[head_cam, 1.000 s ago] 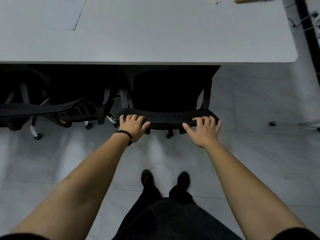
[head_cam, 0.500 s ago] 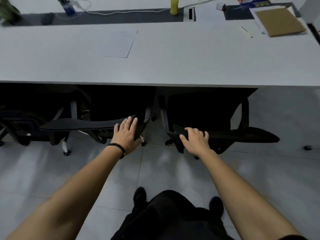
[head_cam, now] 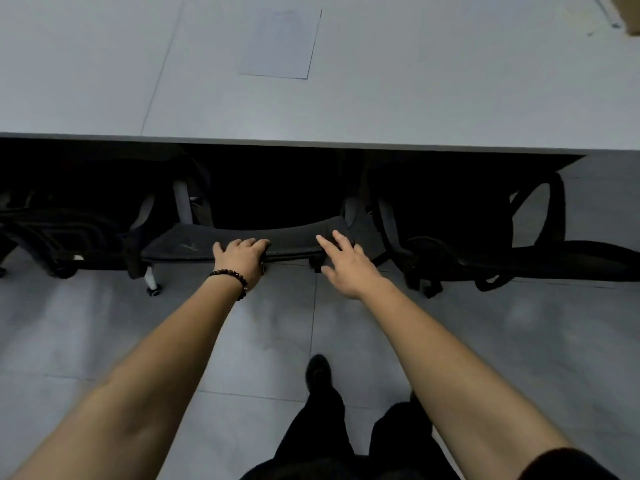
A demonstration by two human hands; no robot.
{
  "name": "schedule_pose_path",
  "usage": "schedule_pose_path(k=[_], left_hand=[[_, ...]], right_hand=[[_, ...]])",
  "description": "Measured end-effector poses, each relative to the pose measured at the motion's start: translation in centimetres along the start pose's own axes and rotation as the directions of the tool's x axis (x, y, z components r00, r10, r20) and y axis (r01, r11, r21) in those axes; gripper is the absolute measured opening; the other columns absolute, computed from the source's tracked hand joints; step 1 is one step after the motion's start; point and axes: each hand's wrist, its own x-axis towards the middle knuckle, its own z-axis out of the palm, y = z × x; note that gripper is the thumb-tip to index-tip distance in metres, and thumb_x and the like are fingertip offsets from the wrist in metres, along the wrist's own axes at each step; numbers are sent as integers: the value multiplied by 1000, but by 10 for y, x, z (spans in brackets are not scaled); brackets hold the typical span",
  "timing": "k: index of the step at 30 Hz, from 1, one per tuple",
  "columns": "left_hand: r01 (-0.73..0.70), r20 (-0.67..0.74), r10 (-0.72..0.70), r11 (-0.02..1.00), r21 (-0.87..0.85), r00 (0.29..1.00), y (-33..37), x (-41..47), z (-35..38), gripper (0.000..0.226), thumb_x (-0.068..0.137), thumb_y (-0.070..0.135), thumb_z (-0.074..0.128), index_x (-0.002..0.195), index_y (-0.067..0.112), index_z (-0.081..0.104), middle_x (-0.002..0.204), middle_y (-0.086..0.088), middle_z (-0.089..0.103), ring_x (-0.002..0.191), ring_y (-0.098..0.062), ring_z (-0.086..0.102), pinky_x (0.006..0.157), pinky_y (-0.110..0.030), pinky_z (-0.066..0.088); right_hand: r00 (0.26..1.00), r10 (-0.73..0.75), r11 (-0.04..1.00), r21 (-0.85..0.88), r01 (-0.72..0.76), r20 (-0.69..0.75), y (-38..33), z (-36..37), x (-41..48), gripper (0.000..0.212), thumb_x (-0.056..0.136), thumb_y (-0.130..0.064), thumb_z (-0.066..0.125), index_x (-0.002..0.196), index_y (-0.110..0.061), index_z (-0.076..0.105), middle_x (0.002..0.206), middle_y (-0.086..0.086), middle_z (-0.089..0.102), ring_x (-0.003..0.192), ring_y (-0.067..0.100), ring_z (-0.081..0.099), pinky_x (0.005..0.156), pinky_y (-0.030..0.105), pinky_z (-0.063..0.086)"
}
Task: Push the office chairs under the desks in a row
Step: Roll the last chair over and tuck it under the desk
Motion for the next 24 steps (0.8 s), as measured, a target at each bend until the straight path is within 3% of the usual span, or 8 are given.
schedule_pose_path(k=[5, 10, 15, 18, 20, 24], left_hand=[[1, 4, -1, 998, 61, 1000, -1, -7, -1, 54, 94, 10, 46, 143, 31, 35, 139, -3, 50, 123, -30, 47, 108, -55, 26], [-18, 33, 13, 992, 129, 999, -8, -27, 4, 58, 91, 3, 46, 140, 32, 37, 132, -3, 54, 117, -29, 52, 102, -50, 35], [-51, 42, 47, 993, 102, 998, 1, -40, 20, 66, 88, -3, 46, 142, 32, 32, 137, -4, 47, 123, -31, 43, 105, -52, 31], [2, 33, -4, 998, 70, 999, 17, -40, 20, 66, 85, -2, 48, 141, 29, 32, 138, -7, 46, 126, -32, 40, 109, -55, 24], [15, 20, -16, 999, 38, 1000, 33, -40, 20, 57, 89, 6, 44, 141, 27, 32, 140, -7, 44, 129, -31, 38, 110, -56, 22], [-119, -37, 118, 993, -21, 992, 86, -38, 22, 50, 98, 30, 37, 147, 29, 24, 153, -6, 30, 139, -30, 27, 113, -56, 17]], right_hand=[[995, 53, 995, 84, -47, -79, -4, 19, -2, 48, 105, -25, 35, 152, -33, 25, 162, 0, 10, 143, 41, 13, 114, 51, 27], [998, 9, 994, 106, -2, -66, -7, 30, -26, 45, 104, -28, 39, 149, -30, 35, 159, 3, 21, 139, 38, 26, 112, 49, 31], [999, 10, 994, 106, -7, -35, 4, 31, -48, 48, 105, -31, 37, 152, -32, 27, 162, 0, 15, 141, 34, 26, 114, 43, 27], [1000, -12, 993, 121, 13, -7, 18, 15, -61, 58, 103, -35, 41, 155, -29, 16, 163, 0, 11, 145, 29, 23, 116, 42, 25], [998, 8, 995, 104, -1, -66, 36, 2, -71, 64, 101, -36, 45, 156, -27, 13, 163, 3, 15, 146, 26, 21, 117, 43, 23], [915, 120, 983, -81, -163, -385, 97, -28, -92, 76, 94, -34, 54, 155, -22, 11, 163, 8, 7, 150, 28, 3, 121, 46, 2]])
